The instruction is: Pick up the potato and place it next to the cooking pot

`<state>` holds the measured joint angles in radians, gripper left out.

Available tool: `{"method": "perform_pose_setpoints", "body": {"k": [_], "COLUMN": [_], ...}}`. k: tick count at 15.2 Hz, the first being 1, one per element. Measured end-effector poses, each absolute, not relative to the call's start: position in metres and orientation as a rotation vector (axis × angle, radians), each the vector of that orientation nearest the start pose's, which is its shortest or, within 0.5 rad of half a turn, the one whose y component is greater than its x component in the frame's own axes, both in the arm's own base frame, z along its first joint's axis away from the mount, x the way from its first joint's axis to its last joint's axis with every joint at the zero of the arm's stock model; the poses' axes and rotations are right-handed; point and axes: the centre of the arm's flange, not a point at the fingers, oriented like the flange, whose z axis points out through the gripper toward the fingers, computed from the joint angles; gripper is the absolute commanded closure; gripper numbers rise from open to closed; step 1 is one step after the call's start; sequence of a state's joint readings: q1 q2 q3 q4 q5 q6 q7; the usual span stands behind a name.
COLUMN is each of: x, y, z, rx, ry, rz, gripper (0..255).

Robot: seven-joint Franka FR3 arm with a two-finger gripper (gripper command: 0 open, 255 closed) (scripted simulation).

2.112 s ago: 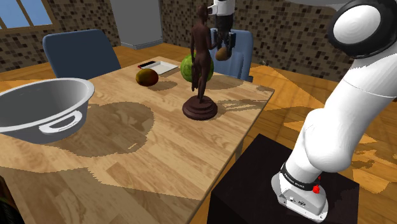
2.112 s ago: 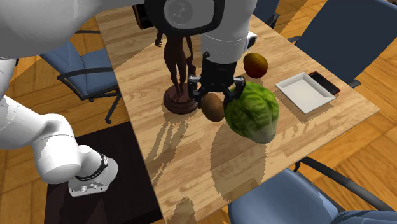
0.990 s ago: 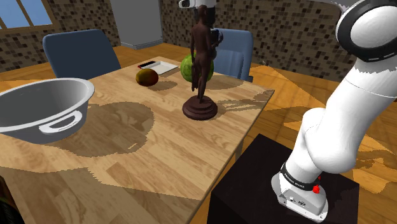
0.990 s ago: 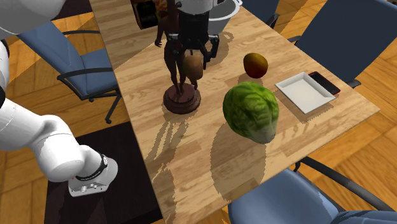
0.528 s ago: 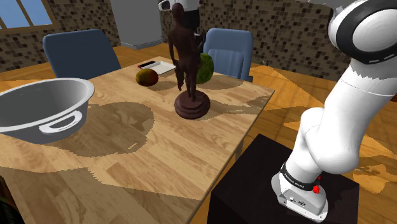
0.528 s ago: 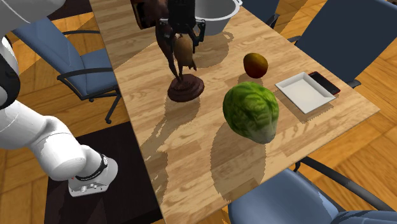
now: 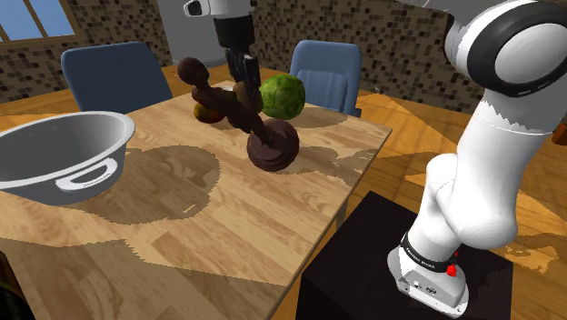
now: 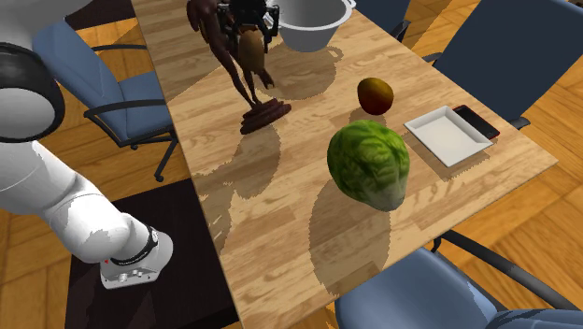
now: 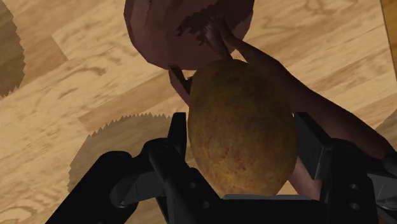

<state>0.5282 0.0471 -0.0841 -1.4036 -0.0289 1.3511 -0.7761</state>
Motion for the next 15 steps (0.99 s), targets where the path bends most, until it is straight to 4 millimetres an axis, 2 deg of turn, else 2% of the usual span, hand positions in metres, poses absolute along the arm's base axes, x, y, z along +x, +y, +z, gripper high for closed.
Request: {"method": "perform_pose_setpoints", "body": {"k": [7, 12, 15], "x": [0.490, 0.490, 0.486], "y": [0.326, 0.395, 0.413], "z": [0.653, 0.660, 0.646], "rx": [-2.589, -2.589, -2.589], "ry": [-1.800, -1.801, -1.799], "rz": [0.165, 0.161, 0.167], "gripper": [255, 255, 255]}}
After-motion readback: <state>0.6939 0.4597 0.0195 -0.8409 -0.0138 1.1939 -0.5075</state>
